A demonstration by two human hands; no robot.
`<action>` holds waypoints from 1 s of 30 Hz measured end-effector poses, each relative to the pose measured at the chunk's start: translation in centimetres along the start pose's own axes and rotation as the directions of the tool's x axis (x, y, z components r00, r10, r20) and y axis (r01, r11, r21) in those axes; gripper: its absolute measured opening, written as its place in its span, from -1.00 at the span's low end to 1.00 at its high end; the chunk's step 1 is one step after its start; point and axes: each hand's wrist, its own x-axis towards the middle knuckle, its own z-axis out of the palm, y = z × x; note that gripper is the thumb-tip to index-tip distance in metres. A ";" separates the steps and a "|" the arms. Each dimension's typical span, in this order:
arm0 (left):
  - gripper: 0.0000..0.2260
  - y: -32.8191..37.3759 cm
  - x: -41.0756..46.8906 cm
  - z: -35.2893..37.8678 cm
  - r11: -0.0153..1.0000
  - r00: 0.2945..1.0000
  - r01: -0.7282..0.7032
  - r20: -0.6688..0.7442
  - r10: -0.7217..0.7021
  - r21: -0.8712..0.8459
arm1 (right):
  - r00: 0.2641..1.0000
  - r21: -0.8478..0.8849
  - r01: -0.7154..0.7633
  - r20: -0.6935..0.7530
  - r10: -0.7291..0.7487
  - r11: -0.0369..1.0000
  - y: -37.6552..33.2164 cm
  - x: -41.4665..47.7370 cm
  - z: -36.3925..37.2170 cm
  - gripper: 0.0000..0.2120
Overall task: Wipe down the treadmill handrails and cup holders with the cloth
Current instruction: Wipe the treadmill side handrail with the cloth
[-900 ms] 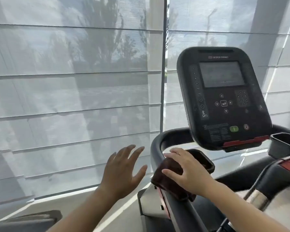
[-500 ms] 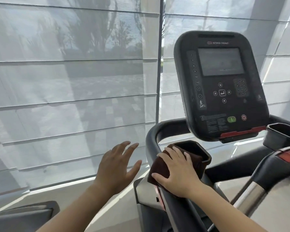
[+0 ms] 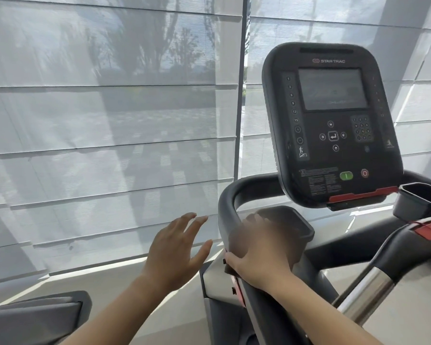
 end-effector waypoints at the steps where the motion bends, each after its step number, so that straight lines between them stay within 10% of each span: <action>1: -0.48 0.0 -0.2 0.0 1.000 1.000 0.000 0.001 0.000 0.003 | 0.999 0.034 0.031 -0.008 -0.031 0.999 0.4 -0.5 0.0 -0.24; 9: -0.48 0.0 -2.0 0.0 1.000 1.000 0.020 -0.002 -0.020 0.001 | 0.995 -0.025 -0.022 0.095 0.024 0.999 0.2 -1.2 0.1 -0.13; 21: -0.46 -0.5 -6.1 -2.2 0.999 1.000 0.014 -0.021 -0.015 -0.036 | 0.974 0.164 0.203 -0.138 -0.182 0.965 -2.0 -4.9 -2.3 -0.49; 30: -0.44 -7.9 -19.7 -11.2 0.970 0.972 0.230 -0.075 -0.225 0.076 | 0.947 0.477 0.303 -0.055 -0.316 0.825 -16.1 -11.3 -1.0 -0.61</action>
